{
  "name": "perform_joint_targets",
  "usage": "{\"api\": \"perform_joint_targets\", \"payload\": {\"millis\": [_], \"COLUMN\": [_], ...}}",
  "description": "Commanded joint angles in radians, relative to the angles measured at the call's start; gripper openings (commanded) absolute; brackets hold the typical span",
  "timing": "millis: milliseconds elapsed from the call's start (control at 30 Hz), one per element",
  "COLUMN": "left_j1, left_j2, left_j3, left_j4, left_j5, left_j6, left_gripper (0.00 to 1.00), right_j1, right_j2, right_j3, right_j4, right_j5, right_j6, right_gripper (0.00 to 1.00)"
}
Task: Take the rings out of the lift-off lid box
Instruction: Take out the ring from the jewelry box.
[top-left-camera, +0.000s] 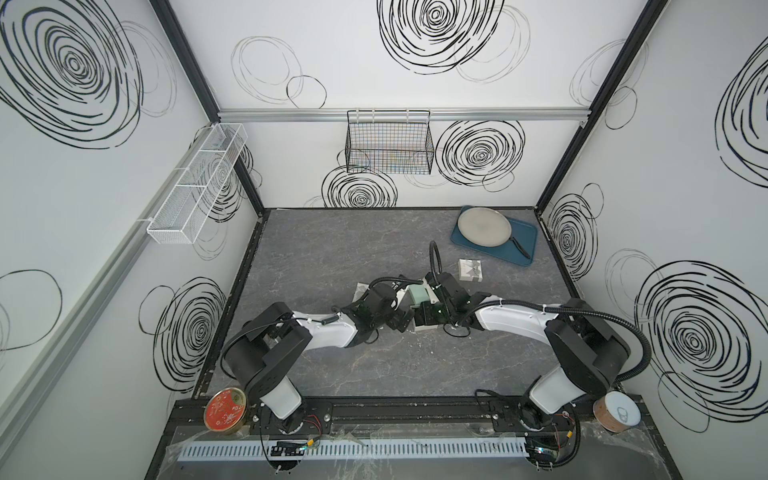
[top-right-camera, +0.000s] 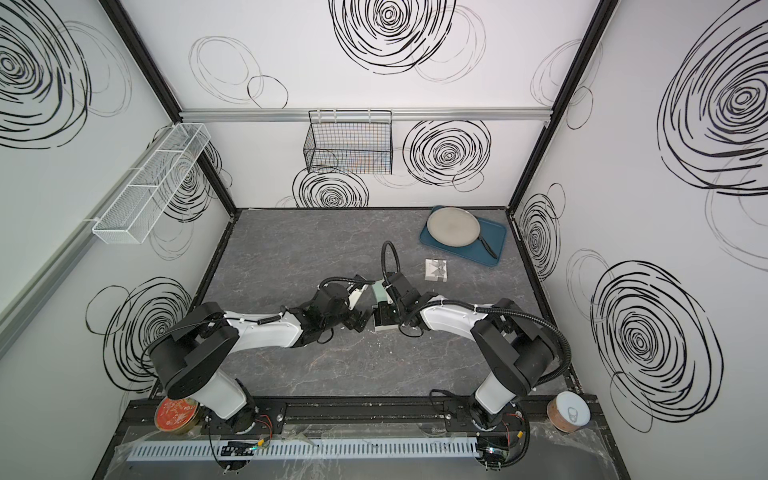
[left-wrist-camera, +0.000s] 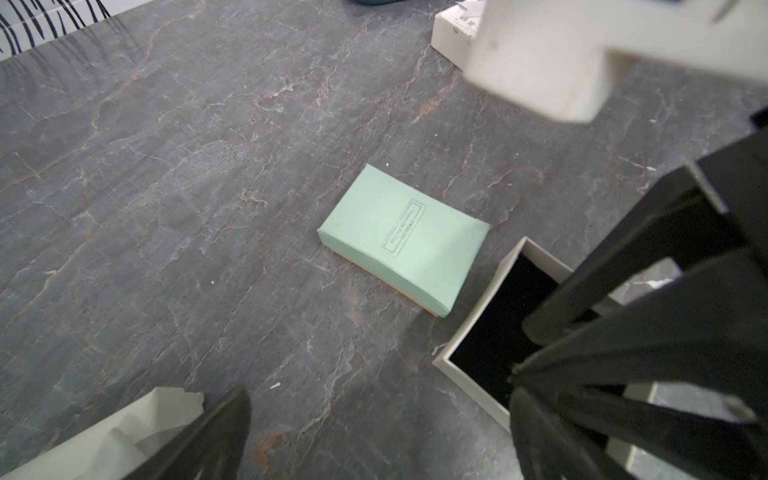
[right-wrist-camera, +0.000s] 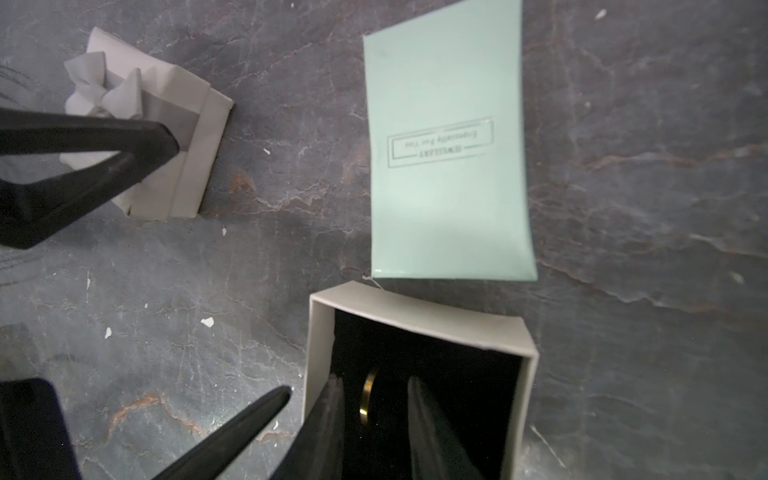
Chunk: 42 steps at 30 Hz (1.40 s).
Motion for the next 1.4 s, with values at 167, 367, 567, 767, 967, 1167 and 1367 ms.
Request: {"api": "perform_joint_targets", "payload": {"millis": [167, 367, 567, 767, 967, 1167, 1367], "left_j1": [0.006, 0.006, 0.005, 0.004, 0.007, 0.006, 0.006], "left_j2": [0.025, 0.038, 0.056, 0.069, 0.086, 0.094, 0.094], "left_j3": [0.025, 0.036, 0.05, 0.063, 0.063, 0.064, 0.066], "left_j4": [0.056, 0.053, 0.05, 0.049, 0.056, 0.057, 0.056], "left_j5": [0.016, 0.022, 0.031, 0.036, 0.044, 0.046, 0.048], "left_j6": [-0.012, -0.014, -0.017, -0.019, -0.023, -0.025, -0.026], "left_gripper": [1.0, 1.0, 1.0, 1.0, 1.0, 1.0, 1.0], "right_j1": [0.007, 0.008, 0.008, 0.008, 0.008, 0.008, 0.008], "right_j2": [0.023, 0.039, 0.036, 0.02, -0.004, -0.031, -0.071], "right_j3": [-0.014, -0.016, -0.013, -0.009, -0.015, -0.033, -0.053], "right_j4": [0.021, 0.026, 0.019, 0.012, 0.019, 0.039, 0.061], "right_j5": [0.007, 0.003, 0.006, 0.009, 0.004, -0.001, 0.004], "right_j6": [0.023, 0.026, 0.025, 0.019, 0.013, 0.011, 0.011], "right_gripper": [0.25, 0.21, 0.15, 0.08, 0.06, 0.04, 0.02]}}
